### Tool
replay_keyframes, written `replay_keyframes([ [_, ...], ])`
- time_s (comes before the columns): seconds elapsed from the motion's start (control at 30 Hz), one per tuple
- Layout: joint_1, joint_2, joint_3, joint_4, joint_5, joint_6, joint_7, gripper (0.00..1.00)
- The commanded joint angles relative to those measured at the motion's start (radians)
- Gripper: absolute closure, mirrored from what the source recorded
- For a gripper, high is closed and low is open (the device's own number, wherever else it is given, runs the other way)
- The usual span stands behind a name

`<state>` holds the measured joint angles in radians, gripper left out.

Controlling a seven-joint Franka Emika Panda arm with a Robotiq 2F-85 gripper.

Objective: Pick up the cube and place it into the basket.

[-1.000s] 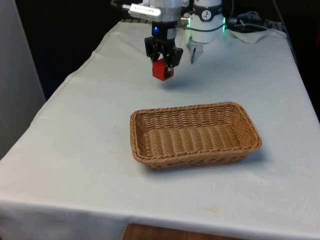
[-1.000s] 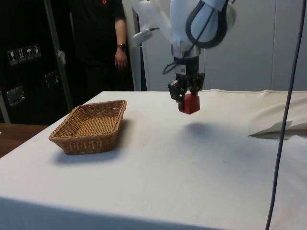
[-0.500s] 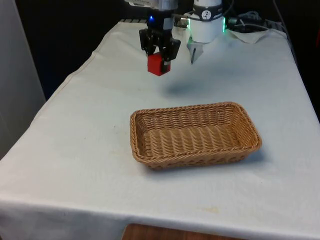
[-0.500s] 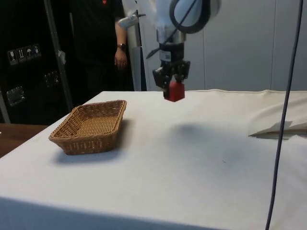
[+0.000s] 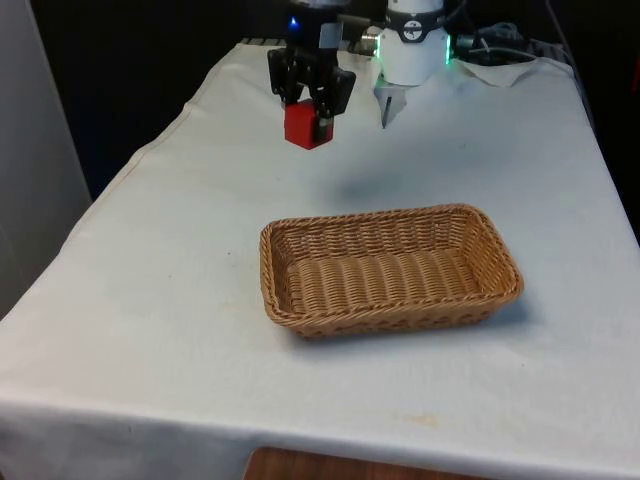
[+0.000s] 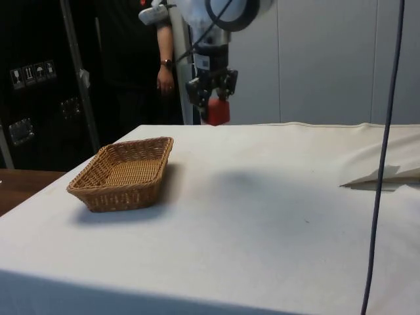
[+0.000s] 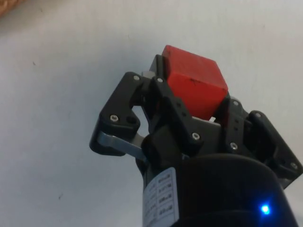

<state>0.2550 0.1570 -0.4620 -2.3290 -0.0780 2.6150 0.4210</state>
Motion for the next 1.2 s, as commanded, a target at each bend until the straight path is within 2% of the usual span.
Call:
replay_keyframes([
  [0.0,-0.002,0.005,0.009,0.017,0.023,-0.016,-0.012,0.98],
  [0.1,-0.003,0.028,0.014,0.061,0.032,-0.035,-0.012,0.98],
  [0.13,0.000,0.028,0.006,0.057,0.013,-0.025,-0.001,0.98],
  [0.17,-0.003,0.034,0.015,0.073,0.034,-0.039,-0.012,0.98],
  [0.4,-0.003,0.087,0.024,0.169,0.046,-0.076,-0.009,0.98],
  [0.43,0.000,0.079,0.016,0.152,0.027,-0.061,-0.001,0.98],
  [0.47,-0.003,0.093,0.025,0.180,0.048,-0.080,-0.009,0.98],
  [0.63,-0.004,0.137,0.033,0.253,0.061,-0.103,-0.009,0.98],
  [0.7,-0.004,0.150,0.036,0.272,0.065,-0.107,-0.010,0.98],
  [0.73,0.000,0.146,0.028,0.263,0.049,-0.099,-0.001,0.98],
  [0.77,-0.005,0.156,0.038,0.283,0.067,-0.110,-0.012,0.98],
  [0.83,-0.007,0.174,0.042,0.310,0.069,-0.115,-0.018,0.98],
  [1.0,-0.008,0.204,0.045,0.354,0.073,-0.123,-0.028,0.98],
  [1.03,0.000,0.201,0.034,0.345,0.055,-0.111,-0.013,0.98],
  [1.07,-0.008,0.210,0.046,0.363,0.073,-0.124,-0.030,0.98],
  [1.17,-0.008,0.235,0.049,0.399,0.075,-0.130,-0.032,0.98],
])
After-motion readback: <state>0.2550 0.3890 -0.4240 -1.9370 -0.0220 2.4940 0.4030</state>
